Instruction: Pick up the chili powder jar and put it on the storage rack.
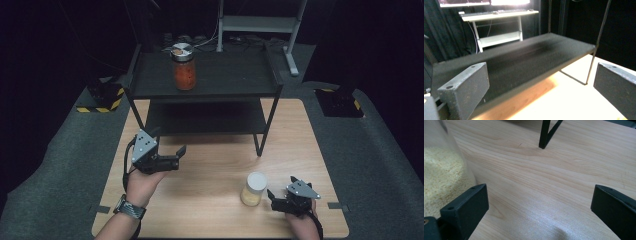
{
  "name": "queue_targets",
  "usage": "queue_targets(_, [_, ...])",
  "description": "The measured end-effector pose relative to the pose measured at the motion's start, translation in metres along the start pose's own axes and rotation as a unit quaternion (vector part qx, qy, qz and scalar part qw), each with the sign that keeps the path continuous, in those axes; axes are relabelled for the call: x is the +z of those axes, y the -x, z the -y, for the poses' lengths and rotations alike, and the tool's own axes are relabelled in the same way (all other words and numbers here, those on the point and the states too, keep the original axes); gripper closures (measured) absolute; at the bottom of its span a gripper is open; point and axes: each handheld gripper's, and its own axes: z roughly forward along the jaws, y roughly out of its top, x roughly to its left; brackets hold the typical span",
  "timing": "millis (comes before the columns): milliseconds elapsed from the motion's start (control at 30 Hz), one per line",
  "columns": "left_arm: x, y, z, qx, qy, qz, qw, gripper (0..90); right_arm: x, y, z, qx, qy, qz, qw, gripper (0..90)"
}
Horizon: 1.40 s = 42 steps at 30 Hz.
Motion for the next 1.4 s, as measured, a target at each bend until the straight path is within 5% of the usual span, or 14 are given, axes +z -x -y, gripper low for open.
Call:
queue_targets(400, [0.004,-0.002,0.042,-0.014,-0.042,-0.003,0.9990,0.4,0.000,-0.001,0.000,-0.002,0.000,0.001,1.0000,0.8])
queue_targets(567, [0.004,0.002,0.055,0.003,-0.064,-0.008,0.9979,0.4,0.000,-0.001,0.000,-0.003,-0.001,0.001,1.0000,0.8])
queue_targets(667, [0.004,0.002,0.066,-0.003,-0.074,-0.006,0.9972,0.4,0.000,-0.001,0.000,-0.002,-0.001,0.001,1.0000,0.8])
queue_targets(1100, [0.009,0.003,0.101,-0.007,-0.139,-0.012,0.9902,0.4,0.000,-0.002,0.000,-0.003,-0.001,0.004,1.0000,0.8])
queue_targets(1400, [0.013,0.008,0.108,0.010,-0.166,-0.017,0.9859,0.4,0.000,-0.002,-0.001,-0.002,-0.003,0.004,1.0000,0.8])
